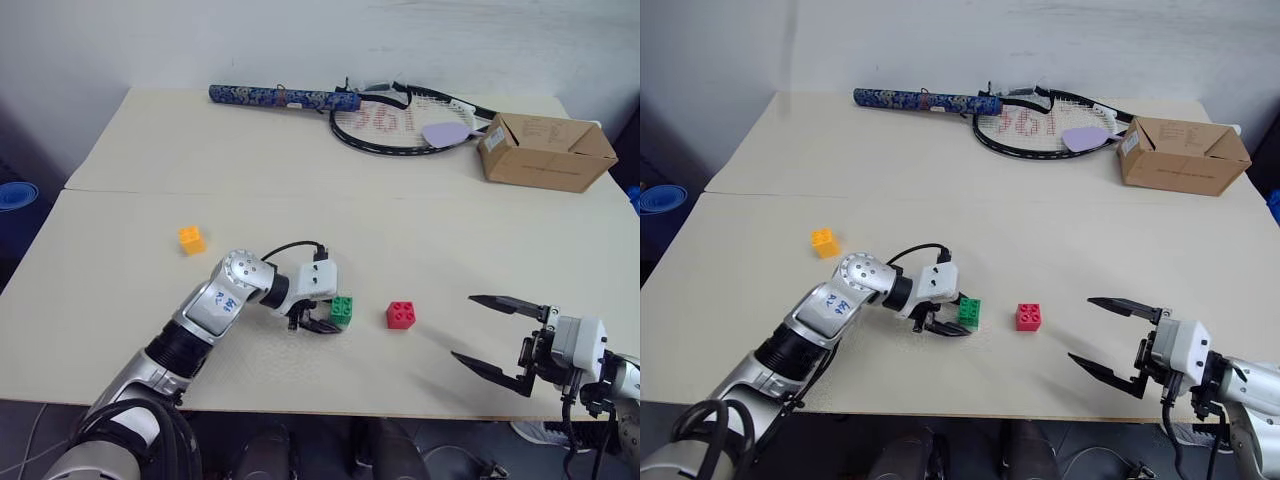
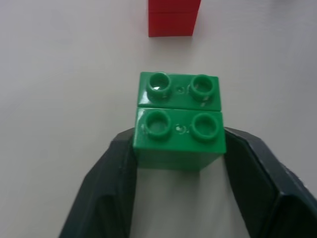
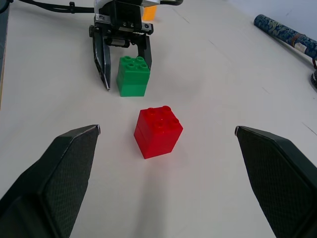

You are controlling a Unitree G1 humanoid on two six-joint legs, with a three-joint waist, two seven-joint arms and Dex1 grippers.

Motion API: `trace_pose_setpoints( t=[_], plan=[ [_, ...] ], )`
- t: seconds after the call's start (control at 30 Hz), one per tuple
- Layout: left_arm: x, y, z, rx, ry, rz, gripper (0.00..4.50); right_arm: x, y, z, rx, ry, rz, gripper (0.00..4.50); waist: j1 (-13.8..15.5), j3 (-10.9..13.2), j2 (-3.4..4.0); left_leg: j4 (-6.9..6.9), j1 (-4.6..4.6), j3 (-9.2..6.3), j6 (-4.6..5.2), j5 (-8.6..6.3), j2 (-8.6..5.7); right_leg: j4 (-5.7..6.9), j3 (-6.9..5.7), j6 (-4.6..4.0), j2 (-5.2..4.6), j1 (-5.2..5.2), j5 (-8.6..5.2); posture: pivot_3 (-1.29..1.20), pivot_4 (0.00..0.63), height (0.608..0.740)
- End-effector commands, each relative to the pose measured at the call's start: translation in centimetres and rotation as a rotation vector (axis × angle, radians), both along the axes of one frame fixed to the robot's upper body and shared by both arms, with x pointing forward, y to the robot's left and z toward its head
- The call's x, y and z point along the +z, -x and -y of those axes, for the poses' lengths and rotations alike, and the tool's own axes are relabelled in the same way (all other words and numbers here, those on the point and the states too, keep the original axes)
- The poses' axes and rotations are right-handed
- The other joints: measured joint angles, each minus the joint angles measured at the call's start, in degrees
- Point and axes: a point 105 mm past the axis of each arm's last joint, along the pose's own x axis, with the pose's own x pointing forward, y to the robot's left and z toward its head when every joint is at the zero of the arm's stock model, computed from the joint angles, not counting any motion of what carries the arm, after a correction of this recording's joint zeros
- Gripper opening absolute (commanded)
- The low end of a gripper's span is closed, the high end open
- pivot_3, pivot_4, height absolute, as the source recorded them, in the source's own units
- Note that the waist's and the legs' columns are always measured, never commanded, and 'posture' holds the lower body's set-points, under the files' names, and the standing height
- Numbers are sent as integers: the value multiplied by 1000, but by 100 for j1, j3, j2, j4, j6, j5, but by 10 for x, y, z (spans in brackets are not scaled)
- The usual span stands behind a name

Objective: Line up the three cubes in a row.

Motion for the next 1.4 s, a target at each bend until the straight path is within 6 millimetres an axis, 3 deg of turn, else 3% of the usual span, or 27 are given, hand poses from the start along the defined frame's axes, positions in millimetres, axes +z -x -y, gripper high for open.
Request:
trace_pose_setpoints(
  t=[0.03,0.1,0.17,0.3,0.33,0.5,0.6,0.63,0.7,0.77,0.9,1.0,1.1,1.23,1.4],
  plan=[
    [32,4,-3,-33,118,92,3727,4,-2,2,-2,1,31,4500,-5,0,0,1,0,0,0,0,1,0,0,0,-4,0,0,0,150,740],
    [48,0,-16,3,175,167,3727,5,-3,3,0,3,32,4500,-10,0,0,0,0,-1,0,0,2,1,0,-1,-17,0,0,0,150,740],
    [51,2,-42,31,162,203,3727,6,-5,5,3,6,31,4500,-41,0,0,-1,1,-3,-1,0,6,0,-2,-3,-20,-1,-2,0,150,740],
    [53,21,-96,79,183,189,3727,7,-10,3,33,3,30,4500,-108,-1,2,-9,8,-3,-10,0,10,2,-7,-14,-21,-2,-8,0,150,740],
    [52,29,-122,153,213,168,3727,10,-13,-1,43,-14,44,4500,-163,-1,2,-9,8,-3,-10,0,10,2,-6,-15,-23,-2,-8,0,150,740],
    [38,49,-207,570,298,192,3727,26,-21,-14,74,-96,114,4500,-155,2,-3,-9,7,-13,-15,-3,13,2,-12,-20,-34,-5,-12,0,150,740],
    [26,67,-267,908,354,253,4485,32,-23,-23,95,-122,134,4500,-123,1,-1,-8,5,-22,-7,-4,3,1,-19,-19,-49,-1,-11,0,150,740],
    [22,74,-286,1028,384,271,4485,33,-23,-25,101,-128,140,4500,-120,1,-3,-10,5,-21,-4,-6,3,-1,-18,-19,-52,-1,-11,0,150,740],
    [7,94,-316,1220,403,286,4485,35,-23,-31,110,-144,144,4500,-116,-2,-9,-9,4,-22,-3,-7,3,-3,-22,-19,-52,0,-11,0,150,740],
    [-3,108,-331,1322,394,298,4485,35,-22,-35,116,-154,144,4500,-119,-4,-13,-10,5,-22,-3,-9,3,-2,-22,-19,-53,0,-11,0,150,740],
    [2,105,-332,1362,471,329,4485,35,-23,-37,109,-164,140,4500,-22,-12,-25,-10,5,-22,-2,-15,2,-1,-23,-19,-57,0,-11,0,150,740],
    [19,75,-320,1345,589,311,4485,33,-24,-37,110,-158,127,4500,18,-14,-29,-10,5,-25,-3,-19,0,0,-24,-19,-63,0,-11,0,150,740],
    [24,52,-312,1398,598,314,4485,31,-24,-35,107,-153,123,4500,-15,-19,-35,-11,5,-26,-3,-19,-2,3,-25,-18,-65,0,-10,0,150,740],
    [32,16,-268,1478,708,389,4485,21,-25,-29,94,-126,114,4500,-37,-22,-29,-16,6,-17,0,-17,-7,3,-21,-11,-64,2,-7,0,150,740],
    [44,-5,-237,1583,759,500,4485,17,-27,-21,61,-123,129,4500,-47,-23,-43,-14,6,-9,1,-14,-2,5,-20,0,-46,8,0,0,150,740]
  ],
)
